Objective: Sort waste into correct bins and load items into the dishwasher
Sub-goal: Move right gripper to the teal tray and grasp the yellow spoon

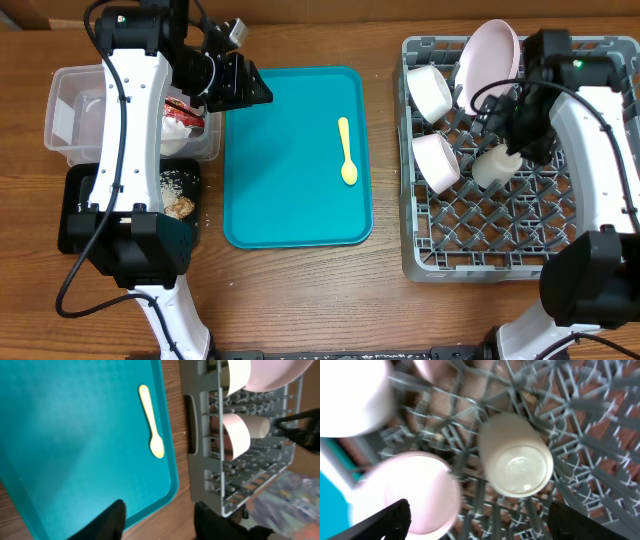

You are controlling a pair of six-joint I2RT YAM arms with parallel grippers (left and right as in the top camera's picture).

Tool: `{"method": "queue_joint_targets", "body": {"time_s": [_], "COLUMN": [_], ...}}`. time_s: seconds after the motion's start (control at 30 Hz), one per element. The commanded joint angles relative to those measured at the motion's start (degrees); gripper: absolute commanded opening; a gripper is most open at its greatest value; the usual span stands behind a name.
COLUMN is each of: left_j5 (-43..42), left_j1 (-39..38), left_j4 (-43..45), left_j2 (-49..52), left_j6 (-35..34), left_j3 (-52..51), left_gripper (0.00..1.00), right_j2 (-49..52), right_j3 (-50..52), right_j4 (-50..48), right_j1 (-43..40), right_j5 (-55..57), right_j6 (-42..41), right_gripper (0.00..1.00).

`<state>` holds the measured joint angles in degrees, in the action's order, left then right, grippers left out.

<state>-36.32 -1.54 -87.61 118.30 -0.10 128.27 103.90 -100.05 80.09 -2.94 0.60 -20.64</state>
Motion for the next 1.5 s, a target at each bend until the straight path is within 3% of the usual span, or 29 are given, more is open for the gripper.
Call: {"method": "queue_joint_targets", "body": {"time_s": [0.0, 0.13, 0.27, 0.5, 0.67, 0.87, 1.03, 1.47], "left_j5": [5.29, 12.79, 18.29, 18.82, 19.47, 20.48, 20.46, 20.46], "left_j1": [-0.42, -0.42, 0.04, 3.34, 4.2, 3.82, 3.78, 3.74], "left_j4": [0.31, 0.9, 2.54, 6.56, 6.43, 5.57, 5.55, 5.18], "left_j2": [-0.33, -0.33, -0.33, -0.33, -0.31, -0.31, -0.31, -0.28], "left_j6": [0.04, -0.83, -5.14, -9.35, -9.09, -9.09, -9.11, -9.14], "left_j3": [0.9, 0.87, 0.9, 0.87, 0.87, 0.87, 0.87, 0.85], "left_gripper": [0.52, 0.57, 0.52, 0.71, 0.79, 0.8, 0.8, 0.84], "right_j2": [-0.39, -0.37, 1.44, 12.28, 20.41, 27.89, 28.76, 28.83], "right_j3": [-9.46, -14.53, -13.03, -11.15, -11.15, -11.15, -10.97, -7.34], "right_j4": [1.14, -1.11, -6.64, -11.87, -13.05, -13.25, -13.97, -18.53], "right_j1": [4.0, 13.18, 21.77, 30.16, 32.22, 32.24, 32.24, 32.24], "right_j5": [-1.77, -1.31, -0.7, -0.2, 1.92, -0.44, -0.68, -2.1], "right_j6": [2.38, 3.02, 0.98, -1.97, -4.13, -4.85, -4.66, -4.92], "right_gripper": [0.89, 0.89, 0.88, 0.75, 0.74, 0.68, 0.67, 0.46]}}
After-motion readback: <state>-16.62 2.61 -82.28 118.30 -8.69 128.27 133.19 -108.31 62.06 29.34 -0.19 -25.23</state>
